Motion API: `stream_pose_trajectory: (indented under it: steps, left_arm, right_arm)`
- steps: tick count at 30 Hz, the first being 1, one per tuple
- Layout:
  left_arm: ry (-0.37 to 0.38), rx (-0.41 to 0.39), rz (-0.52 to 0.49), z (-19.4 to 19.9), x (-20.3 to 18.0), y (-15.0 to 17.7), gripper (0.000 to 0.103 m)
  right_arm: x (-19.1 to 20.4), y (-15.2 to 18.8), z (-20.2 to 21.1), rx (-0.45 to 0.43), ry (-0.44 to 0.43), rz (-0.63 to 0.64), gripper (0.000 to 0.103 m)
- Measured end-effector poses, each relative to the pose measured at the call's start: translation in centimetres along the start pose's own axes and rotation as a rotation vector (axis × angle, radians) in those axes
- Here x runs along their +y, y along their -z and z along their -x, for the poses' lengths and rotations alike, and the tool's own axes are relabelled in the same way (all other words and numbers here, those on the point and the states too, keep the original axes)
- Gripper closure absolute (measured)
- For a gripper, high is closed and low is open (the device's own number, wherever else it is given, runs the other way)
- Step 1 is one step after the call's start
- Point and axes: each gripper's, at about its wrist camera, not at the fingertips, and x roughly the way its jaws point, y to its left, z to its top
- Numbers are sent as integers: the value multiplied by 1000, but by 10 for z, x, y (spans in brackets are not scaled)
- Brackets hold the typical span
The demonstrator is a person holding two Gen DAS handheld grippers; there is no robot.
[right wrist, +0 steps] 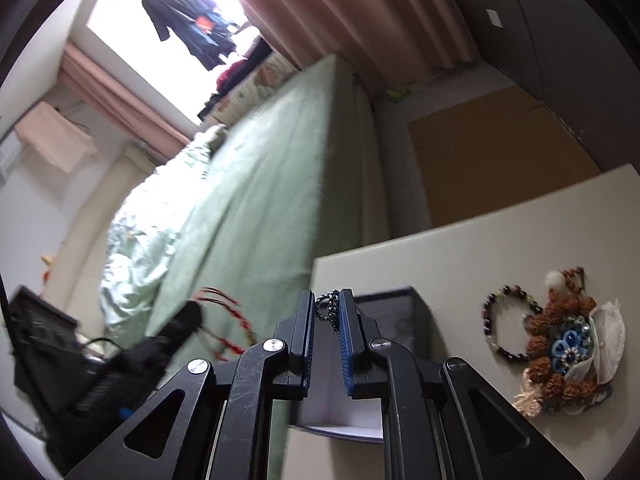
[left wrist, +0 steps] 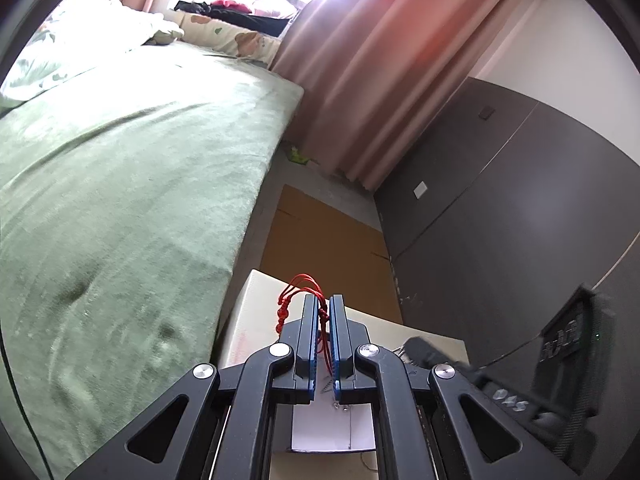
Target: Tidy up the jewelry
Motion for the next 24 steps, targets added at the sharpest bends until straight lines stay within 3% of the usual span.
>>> stream_pose_trajectory:
  steps: [3, 5, 7, 9, 22, 24]
  left_arm:
    - [3, 2, 2, 0, -1, 0, 98]
    - [3, 3, -5, 0, -2, 0, 98]
    - [6, 10, -10, -3, -4, 1, 98]
    - [9, 20, -13, -7, -6, 3, 98]
    - [68, 78, -68, -33, -38, 22, 98]
    - [83, 80, -66, -39, -42, 22, 93]
  right_arm:
    - [-12, -1, -2, 28, 55, -25, 88]
    - [-19, -3, -1, 64, 40, -51, 74]
    - [-24, -4, 8, 65, -12, -75, 41]
    - [-27, -2, 24, 24, -17, -69, 33]
    - [-72, 25, 93, -41, 58, -199, 30]
    - [-76, 27, 100, -53, 58, -212, 30]
